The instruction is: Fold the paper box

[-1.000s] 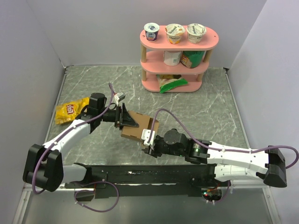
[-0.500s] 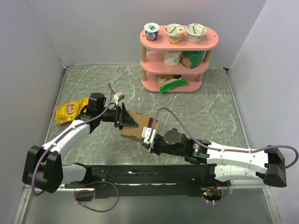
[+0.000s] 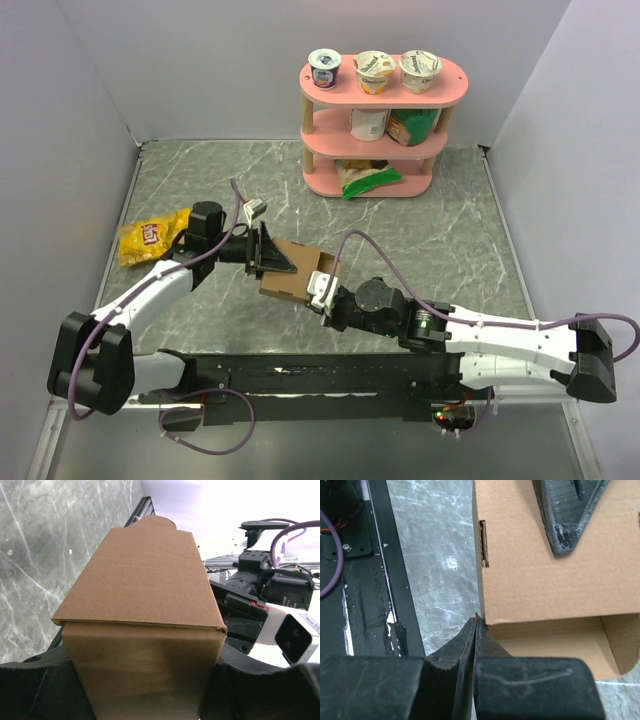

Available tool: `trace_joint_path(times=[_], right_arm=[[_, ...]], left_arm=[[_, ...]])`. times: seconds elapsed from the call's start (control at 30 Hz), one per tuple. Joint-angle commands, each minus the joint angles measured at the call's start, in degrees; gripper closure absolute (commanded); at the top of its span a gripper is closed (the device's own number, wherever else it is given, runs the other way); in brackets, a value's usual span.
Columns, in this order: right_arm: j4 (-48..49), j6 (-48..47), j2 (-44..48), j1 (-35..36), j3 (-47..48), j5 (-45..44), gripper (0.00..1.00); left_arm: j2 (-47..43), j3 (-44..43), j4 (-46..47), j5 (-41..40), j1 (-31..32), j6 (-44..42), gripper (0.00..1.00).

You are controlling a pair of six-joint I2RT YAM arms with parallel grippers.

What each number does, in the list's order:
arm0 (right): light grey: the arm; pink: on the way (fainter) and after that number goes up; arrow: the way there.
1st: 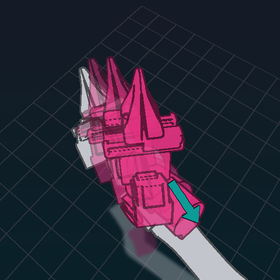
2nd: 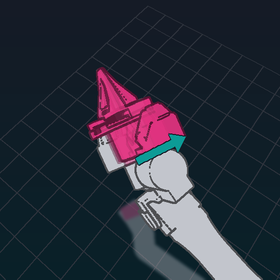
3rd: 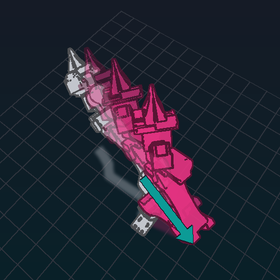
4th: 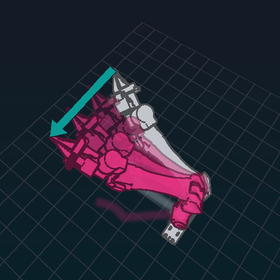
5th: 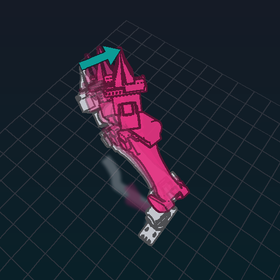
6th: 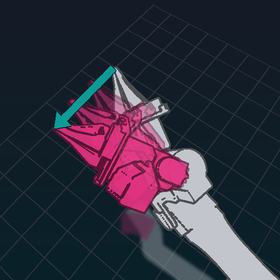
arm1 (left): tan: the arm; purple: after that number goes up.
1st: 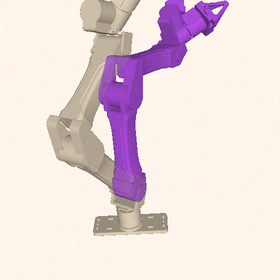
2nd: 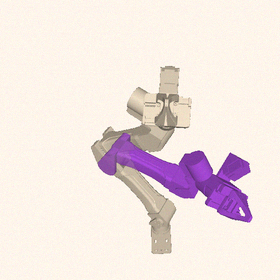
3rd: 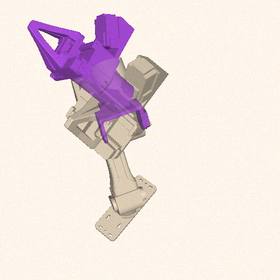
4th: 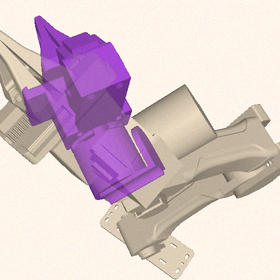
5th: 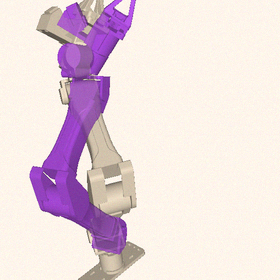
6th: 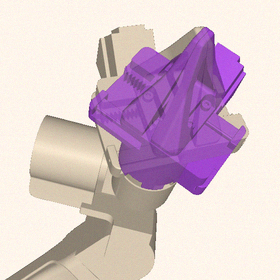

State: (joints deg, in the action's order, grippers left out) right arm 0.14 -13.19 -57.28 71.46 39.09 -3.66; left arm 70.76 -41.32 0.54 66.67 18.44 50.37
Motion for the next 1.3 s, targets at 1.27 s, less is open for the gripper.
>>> trace_joint_path(times=[1.27], right_arm=[[4.34,0.45,7.97,-1.59,-3.76,-2.05,1.00]], left_arm=[[-3.97,4.14,14.41,4.87,0.02,8.96,0.58]])
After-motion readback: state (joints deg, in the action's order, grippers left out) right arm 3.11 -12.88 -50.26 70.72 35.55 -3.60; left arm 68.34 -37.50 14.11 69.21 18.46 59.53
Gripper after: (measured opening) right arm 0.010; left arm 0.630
